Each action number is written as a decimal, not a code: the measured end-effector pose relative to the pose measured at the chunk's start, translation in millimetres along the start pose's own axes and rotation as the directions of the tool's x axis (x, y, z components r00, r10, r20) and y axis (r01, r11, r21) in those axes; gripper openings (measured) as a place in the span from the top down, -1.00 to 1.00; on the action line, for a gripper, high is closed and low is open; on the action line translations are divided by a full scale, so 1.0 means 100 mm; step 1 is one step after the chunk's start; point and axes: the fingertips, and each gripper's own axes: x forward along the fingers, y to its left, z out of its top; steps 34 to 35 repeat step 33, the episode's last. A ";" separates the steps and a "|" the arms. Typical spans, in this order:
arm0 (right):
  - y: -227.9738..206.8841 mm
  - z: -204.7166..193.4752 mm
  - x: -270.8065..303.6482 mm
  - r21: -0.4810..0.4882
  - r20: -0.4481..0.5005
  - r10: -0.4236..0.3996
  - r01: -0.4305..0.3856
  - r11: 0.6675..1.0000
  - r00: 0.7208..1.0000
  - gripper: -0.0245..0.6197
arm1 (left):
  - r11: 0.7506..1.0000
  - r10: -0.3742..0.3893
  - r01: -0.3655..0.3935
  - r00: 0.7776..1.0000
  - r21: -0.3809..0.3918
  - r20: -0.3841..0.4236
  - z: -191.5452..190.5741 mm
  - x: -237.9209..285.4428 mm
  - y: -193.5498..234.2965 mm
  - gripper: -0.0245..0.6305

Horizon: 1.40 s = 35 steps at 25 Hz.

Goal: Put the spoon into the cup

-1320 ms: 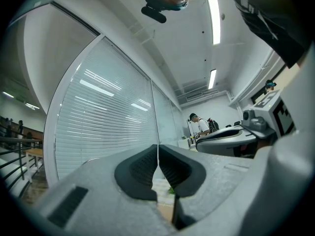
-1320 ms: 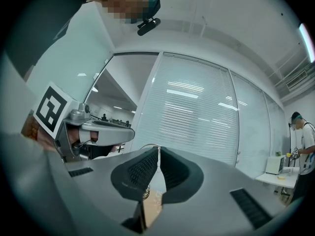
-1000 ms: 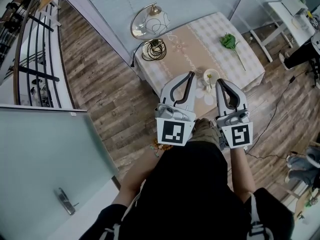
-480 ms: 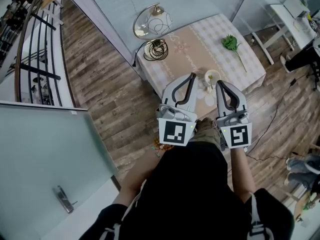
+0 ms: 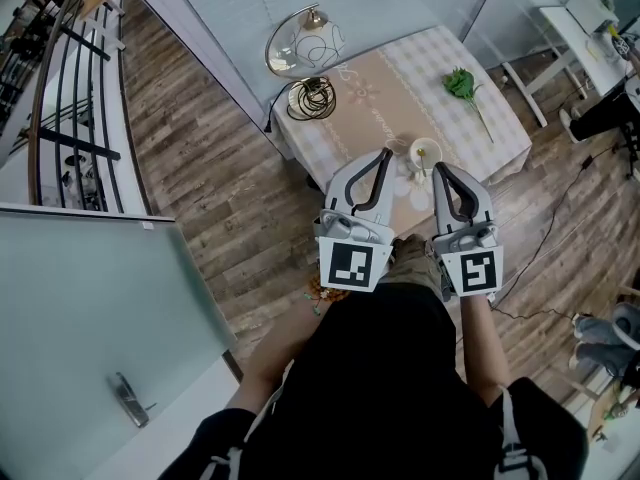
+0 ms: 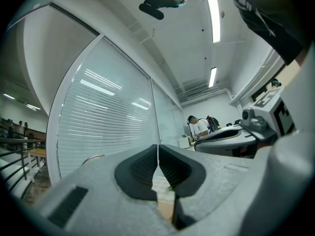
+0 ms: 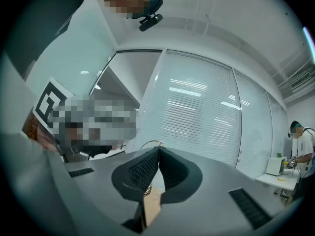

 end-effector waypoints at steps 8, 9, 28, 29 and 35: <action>0.02 -0.04 0.03 -0.043 -0.033 0.003 -0.004 0.999 0.999 0.90 | 1.000 -0.006 0.006 1.000 -0.005 0.006 0.00 0.03 -0.01 0.85; 0.01 -0.05 0.04 -0.043 -0.038 -0.002 0.000 0.999 0.999 0.90 | 1.000 -0.007 0.007 1.000 -0.005 0.007 0.00 0.04 -0.01 0.86; -0.14 -0.34 0.05 0.019 -0.112 -0.036 0.038 0.999 0.993 0.90 | 1.000 0.002 -0.003 1.000 -0.030 -0.024 -0.14 0.00 0.07 0.86; -0.16 -0.35 0.04 0.024 -0.115 -0.040 0.043 0.999 0.993 0.90 | 1.000 0.003 -0.004 1.000 -0.030 -0.026 -0.14 0.00 0.07 0.86; -0.25 -0.36 0.03 0.056 -0.123 -0.063 0.071 0.996 0.990 0.90 | 1.000 0.005 -0.006 1.000 -0.025 -0.025 -0.12 -0.02 0.07 0.86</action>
